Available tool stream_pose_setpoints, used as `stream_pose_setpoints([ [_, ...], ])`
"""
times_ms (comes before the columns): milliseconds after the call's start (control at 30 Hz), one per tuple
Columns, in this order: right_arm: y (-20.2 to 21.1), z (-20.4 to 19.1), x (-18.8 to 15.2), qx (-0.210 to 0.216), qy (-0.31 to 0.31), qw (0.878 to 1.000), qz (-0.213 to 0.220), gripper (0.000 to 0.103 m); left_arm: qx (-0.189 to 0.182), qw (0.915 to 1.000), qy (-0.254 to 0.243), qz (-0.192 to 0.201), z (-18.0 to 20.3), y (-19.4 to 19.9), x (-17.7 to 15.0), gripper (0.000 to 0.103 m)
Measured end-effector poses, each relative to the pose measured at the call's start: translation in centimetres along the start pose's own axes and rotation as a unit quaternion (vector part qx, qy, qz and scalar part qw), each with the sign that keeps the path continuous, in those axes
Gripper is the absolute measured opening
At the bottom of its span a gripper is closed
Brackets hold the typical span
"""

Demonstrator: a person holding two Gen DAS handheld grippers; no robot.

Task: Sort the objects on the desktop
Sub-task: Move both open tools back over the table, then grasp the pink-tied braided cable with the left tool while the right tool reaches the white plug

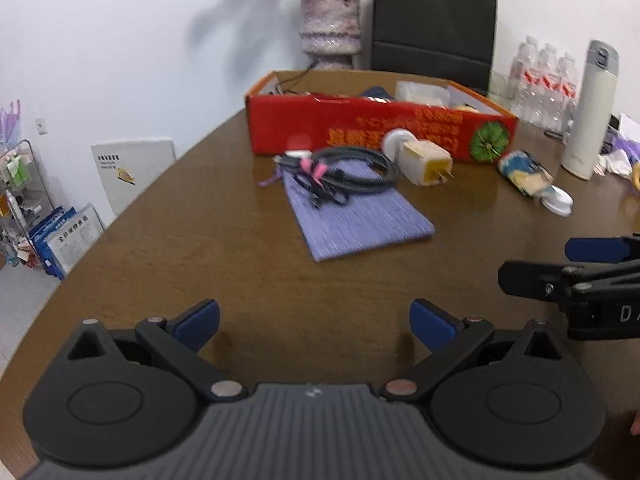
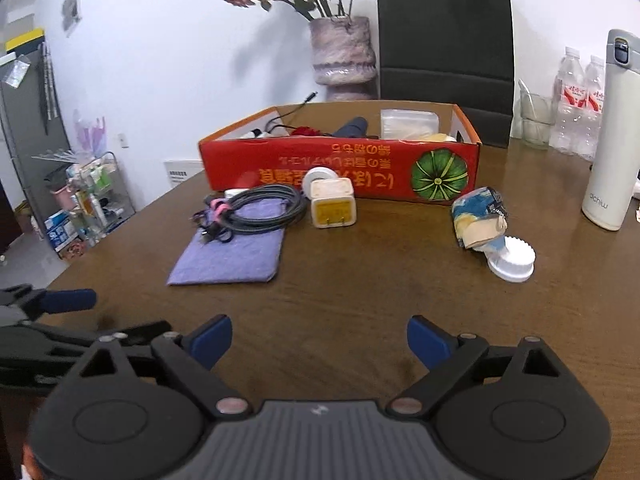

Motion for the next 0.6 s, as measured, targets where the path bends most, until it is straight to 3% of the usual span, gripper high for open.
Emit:
stream_pose_setpoints([
  [200,0.8,0.7,-0.8,-0.001,-0.021,1.0,-0.002,0.097,-0.019,0.9998,-0.01,-0.001,1.2,0.2,-0.3,0.103],
  [367,0.9,1.9,-0.1,-0.005,-0.053,0.998,0.015,0.097,-0.036,0.9989,-0.015,0.027,0.6,0.0,1.3,0.103],
  [533,0.7,3.2,1.2,-0.035,-0.061,0.997,0.036,0.097,-0.051,0.9963,0.041,0.055,-2.2,-1.7,4.9,0.103],
  [600,0.2,3.6,1.9,-0.038,-0.067,0.996,0.034,0.097,-0.058,0.9943,0.074,0.05,-3.5,-3.7,6.8,0.098],
])
Point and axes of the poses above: each gripper's, at about its wrist camera, not at the fingertips, and y roughly against the way its jaws point, z to its right, x to its top, the point moved 1 cm from there along -y, roughly the way its jaws point, and after that the axes turned 9 degrees about -y, right-handed, at the moved point
